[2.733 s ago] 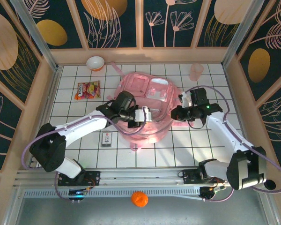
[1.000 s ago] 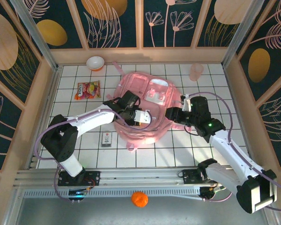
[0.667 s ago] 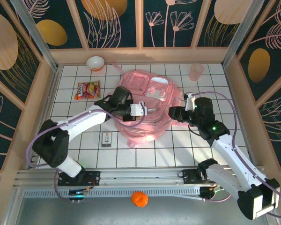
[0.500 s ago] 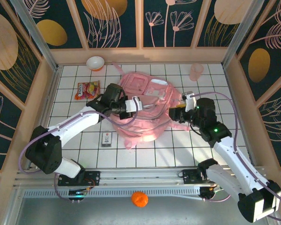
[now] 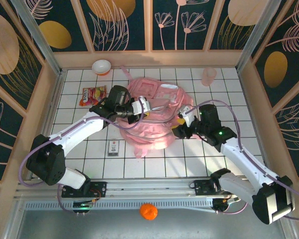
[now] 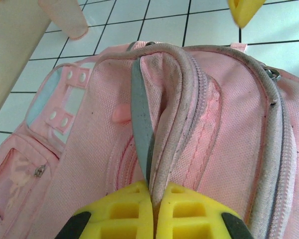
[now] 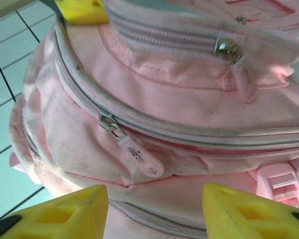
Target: Pack the student bag
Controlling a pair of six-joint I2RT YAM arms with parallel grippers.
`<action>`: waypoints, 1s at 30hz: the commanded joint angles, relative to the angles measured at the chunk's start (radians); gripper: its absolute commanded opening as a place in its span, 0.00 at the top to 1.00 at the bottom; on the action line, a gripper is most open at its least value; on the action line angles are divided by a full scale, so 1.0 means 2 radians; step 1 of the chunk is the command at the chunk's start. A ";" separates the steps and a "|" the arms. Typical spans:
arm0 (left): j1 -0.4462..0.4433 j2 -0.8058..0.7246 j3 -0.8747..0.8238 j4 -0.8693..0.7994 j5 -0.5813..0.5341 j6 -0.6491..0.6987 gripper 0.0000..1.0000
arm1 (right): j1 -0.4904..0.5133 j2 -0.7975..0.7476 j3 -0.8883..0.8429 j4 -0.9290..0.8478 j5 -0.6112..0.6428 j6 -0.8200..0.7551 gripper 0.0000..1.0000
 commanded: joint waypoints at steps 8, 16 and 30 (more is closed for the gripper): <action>0.001 -0.017 0.029 0.064 0.063 -0.008 1.00 | 0.007 0.051 -0.005 0.083 -0.049 -0.046 0.47; 0.002 -0.010 0.033 0.070 0.066 -0.009 1.00 | 0.010 0.066 0.008 0.063 -0.079 -0.064 0.66; 0.001 -0.007 0.026 0.052 0.030 0.004 1.00 | -0.012 0.028 0.024 -0.009 -0.032 -0.038 0.99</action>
